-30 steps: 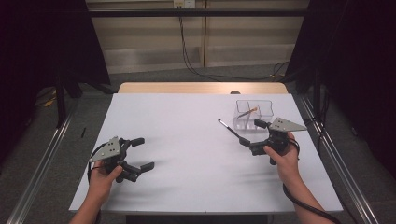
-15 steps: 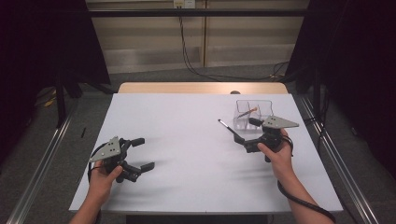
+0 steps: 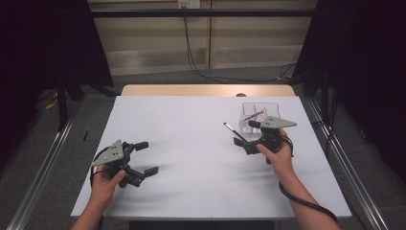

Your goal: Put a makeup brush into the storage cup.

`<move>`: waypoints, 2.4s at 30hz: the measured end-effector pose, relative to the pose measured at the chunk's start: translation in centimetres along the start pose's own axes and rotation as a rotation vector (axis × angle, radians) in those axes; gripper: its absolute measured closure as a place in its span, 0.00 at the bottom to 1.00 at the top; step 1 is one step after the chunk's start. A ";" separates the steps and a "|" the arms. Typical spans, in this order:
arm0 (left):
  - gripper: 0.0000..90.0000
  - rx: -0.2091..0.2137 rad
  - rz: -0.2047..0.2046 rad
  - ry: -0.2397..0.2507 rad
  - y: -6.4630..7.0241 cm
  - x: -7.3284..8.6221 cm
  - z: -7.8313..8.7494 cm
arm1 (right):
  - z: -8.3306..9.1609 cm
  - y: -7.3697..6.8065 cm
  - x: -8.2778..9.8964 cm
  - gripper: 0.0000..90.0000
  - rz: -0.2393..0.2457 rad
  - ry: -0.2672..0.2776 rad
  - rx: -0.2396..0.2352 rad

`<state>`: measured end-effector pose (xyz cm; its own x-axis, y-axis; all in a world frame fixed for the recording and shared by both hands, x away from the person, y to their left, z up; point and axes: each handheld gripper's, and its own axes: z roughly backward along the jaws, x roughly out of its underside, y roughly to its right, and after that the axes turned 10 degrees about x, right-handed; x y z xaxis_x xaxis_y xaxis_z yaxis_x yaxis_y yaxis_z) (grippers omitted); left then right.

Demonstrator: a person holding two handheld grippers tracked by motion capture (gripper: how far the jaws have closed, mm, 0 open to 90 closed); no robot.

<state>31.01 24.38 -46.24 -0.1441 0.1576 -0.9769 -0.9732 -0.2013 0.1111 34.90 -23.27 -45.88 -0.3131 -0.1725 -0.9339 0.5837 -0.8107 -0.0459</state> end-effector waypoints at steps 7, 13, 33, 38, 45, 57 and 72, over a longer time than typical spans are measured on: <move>0.01 0.000 -0.002 -0.001 0.0 0.0 0.1 | -1.0 -0.1 -0.3 0.00 0.009 -0.068 -0.015; 0.01 0.002 -0.001 -0.004 0.0 0.0 0.0 | -1.7 -0.2 -0.8 0.00 0.026 -0.127 -0.019; 0.00 -0.001 -0.004 -0.010 -0.1 0.0 0.1 | -4.3 -0.8 -1.3 0.00 0.117 -0.354 0.000; 0.01 0.000 -0.003 -0.010 -0.1 0.0 0.0 | -4.5 -0.6 -1.4 0.05 0.099 -0.375 0.030; 0.00 -0.002 -0.003 -0.011 -0.2 0.1 0.1 | -4.9 -0.3 -1.4 0.14 0.089 -0.422 0.077; 0.01 -0.003 -0.001 -0.010 -0.2 0.1 0.1 | -5.4 -0.5 -0.8 0.29 0.072 -0.506 0.148; 0.01 -0.002 0.000 -0.004 -0.3 0.1 0.1 | -5.8 0.0 -0.3 0.43 0.045 -0.571 0.142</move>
<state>31.28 24.58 -46.35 -0.1453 0.1618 -0.9761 -0.9728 -0.2034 0.1111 39.32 -19.97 -47.67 -0.6667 -0.4506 -0.5937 0.5122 -0.8557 0.0742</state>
